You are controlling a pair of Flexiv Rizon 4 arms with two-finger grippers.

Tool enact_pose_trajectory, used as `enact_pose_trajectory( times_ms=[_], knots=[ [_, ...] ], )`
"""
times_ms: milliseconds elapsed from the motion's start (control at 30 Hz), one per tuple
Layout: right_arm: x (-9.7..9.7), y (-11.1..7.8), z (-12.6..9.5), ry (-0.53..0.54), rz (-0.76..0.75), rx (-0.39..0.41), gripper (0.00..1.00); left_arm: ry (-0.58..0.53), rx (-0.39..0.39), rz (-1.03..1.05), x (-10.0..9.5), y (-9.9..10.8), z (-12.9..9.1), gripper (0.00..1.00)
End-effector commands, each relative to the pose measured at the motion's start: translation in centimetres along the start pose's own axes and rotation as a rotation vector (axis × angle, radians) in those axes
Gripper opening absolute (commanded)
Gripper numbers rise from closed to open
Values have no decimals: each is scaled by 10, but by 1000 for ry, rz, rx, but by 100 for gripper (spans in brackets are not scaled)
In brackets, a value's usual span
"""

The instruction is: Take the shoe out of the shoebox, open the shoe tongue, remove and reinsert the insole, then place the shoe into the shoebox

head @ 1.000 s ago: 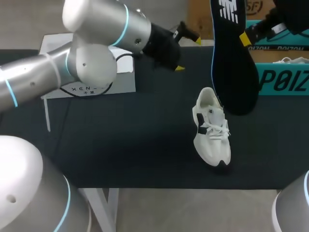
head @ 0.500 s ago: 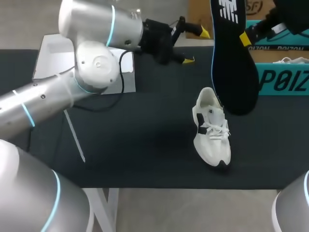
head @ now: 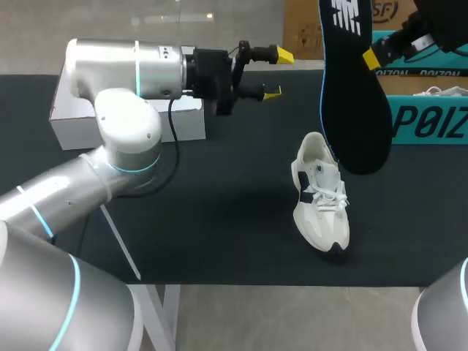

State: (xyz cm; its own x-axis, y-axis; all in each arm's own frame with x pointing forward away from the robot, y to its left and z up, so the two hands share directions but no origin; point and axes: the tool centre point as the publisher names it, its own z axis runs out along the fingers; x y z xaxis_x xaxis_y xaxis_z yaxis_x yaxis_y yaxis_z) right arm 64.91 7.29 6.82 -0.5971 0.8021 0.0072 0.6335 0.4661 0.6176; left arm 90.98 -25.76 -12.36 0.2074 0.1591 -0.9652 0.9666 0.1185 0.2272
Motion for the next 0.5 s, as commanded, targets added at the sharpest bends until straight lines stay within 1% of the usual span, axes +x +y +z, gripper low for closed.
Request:
enact_pose_trajectory(
  times_ms=[33, 233, 333, 500],
  knots=[
    [0, 2, 0, 1, 1, 5, 0, -144, -50, -16, -2, -15, -13, 100],
    [0, 2, 0, 1, 1, 5, 0, -185, -26, -53, -8, -19, -21, 100],
    [0, 2, 0, 1, 1, 5, 0, -219, 7, -62, -13, -20, -20, 100],
    [0, 2, 0, 1, 1, 5, 0, -247, 66, -55, -19, -19, -12, 100]
  ],
)
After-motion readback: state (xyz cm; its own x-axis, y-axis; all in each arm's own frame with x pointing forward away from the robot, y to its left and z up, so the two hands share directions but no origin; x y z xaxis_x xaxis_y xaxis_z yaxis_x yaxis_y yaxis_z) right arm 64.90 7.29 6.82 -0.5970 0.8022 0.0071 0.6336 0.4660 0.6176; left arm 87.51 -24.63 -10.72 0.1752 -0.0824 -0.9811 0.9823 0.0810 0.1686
